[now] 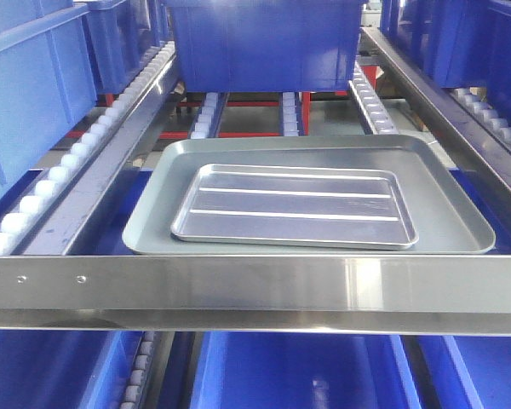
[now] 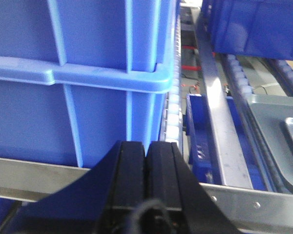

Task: Grab silver tray and stack on right shelf

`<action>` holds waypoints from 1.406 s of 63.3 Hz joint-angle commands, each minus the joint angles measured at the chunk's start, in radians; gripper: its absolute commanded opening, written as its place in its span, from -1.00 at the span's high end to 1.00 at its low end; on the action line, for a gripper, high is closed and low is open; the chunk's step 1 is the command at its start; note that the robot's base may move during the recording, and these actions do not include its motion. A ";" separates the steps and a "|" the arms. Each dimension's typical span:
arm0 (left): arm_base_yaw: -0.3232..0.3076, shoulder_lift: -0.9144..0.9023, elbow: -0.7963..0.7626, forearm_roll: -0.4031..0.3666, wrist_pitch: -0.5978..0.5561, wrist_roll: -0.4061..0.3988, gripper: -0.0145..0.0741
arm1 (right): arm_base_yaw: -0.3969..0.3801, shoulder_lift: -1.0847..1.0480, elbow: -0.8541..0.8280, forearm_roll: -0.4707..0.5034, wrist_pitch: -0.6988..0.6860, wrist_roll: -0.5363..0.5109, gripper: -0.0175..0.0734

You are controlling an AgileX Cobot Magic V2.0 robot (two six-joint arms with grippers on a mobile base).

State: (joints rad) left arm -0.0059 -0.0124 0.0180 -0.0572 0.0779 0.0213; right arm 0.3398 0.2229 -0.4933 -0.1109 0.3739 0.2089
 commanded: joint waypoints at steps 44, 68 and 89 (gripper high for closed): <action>0.006 -0.014 0.030 -0.011 -0.185 0.003 0.90 | 0.000 0.011 -0.027 -0.017 -0.086 -0.008 0.49; 0.006 -0.014 0.030 -0.011 -0.185 0.003 0.90 | -0.039 0.011 -0.016 -0.062 -0.092 -0.008 0.49; 0.006 -0.014 0.030 -0.011 -0.185 0.003 0.90 | -0.369 -0.075 0.268 -0.062 -0.315 -0.027 0.49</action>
State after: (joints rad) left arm 0.0001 -0.0124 0.0294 -0.0593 -0.0145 0.0228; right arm 0.0235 0.1725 -0.2748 -0.1548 0.2352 0.2019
